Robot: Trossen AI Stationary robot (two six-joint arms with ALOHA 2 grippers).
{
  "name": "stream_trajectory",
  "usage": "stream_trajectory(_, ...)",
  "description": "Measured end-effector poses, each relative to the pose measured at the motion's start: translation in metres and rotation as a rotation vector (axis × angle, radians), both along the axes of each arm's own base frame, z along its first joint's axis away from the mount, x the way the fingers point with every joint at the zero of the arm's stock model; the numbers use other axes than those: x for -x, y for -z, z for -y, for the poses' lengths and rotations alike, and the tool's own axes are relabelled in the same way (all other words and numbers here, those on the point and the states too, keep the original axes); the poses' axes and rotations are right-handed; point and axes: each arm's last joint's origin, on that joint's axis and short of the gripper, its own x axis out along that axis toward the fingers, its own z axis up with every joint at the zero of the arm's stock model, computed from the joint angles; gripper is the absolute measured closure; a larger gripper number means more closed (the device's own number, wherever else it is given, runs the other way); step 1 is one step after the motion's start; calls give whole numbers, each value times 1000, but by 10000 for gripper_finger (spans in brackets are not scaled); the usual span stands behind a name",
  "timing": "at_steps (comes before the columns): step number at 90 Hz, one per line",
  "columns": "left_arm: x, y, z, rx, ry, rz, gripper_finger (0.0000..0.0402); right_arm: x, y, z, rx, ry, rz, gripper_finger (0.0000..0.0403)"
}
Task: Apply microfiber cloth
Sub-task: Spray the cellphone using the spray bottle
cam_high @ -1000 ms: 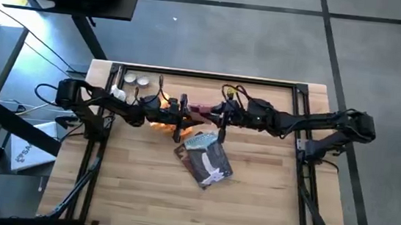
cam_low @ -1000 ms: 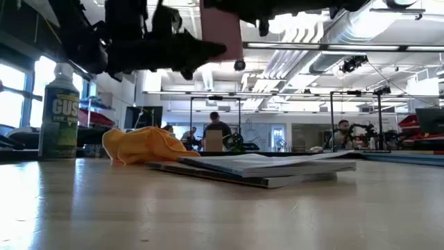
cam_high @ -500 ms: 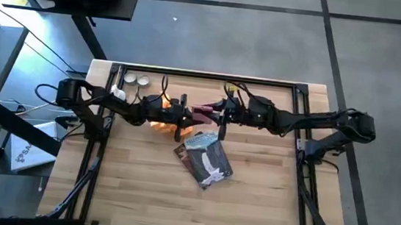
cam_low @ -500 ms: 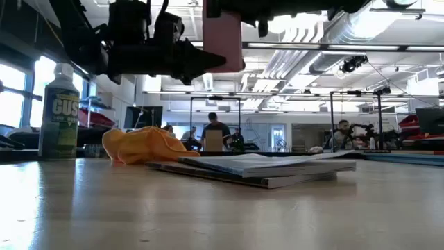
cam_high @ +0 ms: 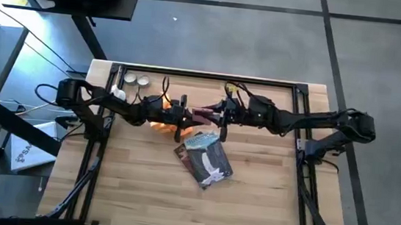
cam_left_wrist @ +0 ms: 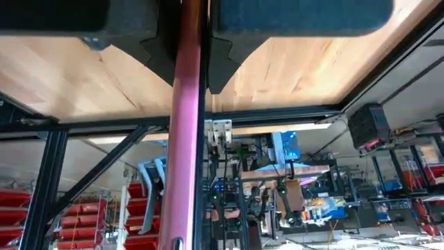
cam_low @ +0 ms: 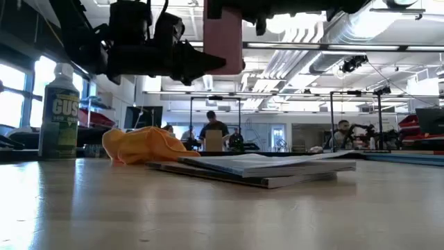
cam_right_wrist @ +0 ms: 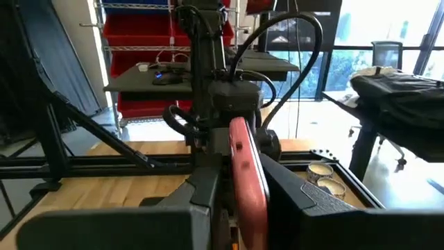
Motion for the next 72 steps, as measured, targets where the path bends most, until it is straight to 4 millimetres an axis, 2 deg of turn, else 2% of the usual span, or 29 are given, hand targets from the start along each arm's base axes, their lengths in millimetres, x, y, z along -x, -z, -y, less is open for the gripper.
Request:
stream_trajectory(10,0,0,0,-1,0,2,397,0,0,0,0,0,2,356)
stream_trajectory(25,0,-1,0,1,3,6,396,0,0,0,6,0,2,393)
stream_trajectory(49,0,-3,1,10,6,31,391,0,-1,0,5,3,8,398)
stream_trajectory(72,0,-7,2,12,5,67,336,0,2,0,-1,8,-15,400)
